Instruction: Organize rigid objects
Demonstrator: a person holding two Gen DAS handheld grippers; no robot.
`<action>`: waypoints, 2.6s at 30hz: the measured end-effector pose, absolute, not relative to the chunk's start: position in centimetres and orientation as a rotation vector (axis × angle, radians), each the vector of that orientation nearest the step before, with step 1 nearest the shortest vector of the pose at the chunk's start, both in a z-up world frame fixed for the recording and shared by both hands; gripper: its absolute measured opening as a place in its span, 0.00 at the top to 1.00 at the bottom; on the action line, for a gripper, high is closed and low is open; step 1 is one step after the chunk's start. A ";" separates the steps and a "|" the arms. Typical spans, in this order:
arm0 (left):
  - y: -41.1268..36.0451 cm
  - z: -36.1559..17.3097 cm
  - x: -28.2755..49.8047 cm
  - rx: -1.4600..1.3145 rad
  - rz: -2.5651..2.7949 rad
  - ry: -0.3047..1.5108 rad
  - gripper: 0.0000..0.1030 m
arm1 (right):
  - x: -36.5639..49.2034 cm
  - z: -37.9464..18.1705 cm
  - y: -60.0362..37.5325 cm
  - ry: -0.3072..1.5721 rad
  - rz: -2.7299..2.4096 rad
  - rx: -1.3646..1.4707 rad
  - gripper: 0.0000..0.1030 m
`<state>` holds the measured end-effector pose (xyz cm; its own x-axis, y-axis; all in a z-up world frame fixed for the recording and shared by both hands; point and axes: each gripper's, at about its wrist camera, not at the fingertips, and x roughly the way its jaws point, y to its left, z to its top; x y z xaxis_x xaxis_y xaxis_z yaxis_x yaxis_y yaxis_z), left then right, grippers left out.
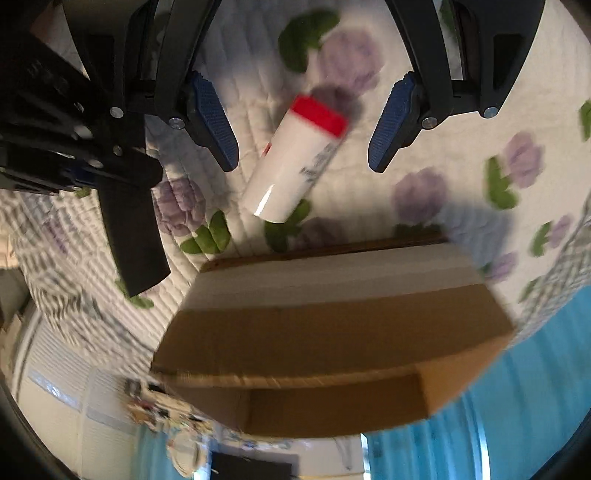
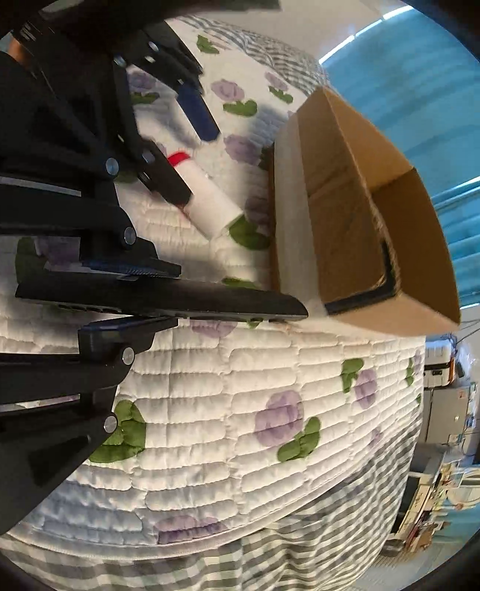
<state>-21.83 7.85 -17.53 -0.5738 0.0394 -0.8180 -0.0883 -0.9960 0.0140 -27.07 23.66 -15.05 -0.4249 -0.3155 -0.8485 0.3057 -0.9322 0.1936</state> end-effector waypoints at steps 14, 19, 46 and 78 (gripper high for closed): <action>7.3 -15.4 -18.5 -1.368 2.693 0.009 0.65 | -25.8 -13.7 22.1 0.075 -2.394 1.380 0.82; 5.8 -11.5 -15.7 -1.279 2.735 -0.052 0.65 | -24.2 -10.3 21.5 0.076 -2.400 1.314 0.82; 0.5 -7.7 -31.5 -1.184 2.881 0.063 0.65 | -39.7 -2.4 12.8 0.375 -2.395 1.211 0.82; -3.2 -0.5 -25.3 -0.893 3.044 -0.191 0.33 | -38.2 0.7 11.7 0.324 -2.520 1.030 0.40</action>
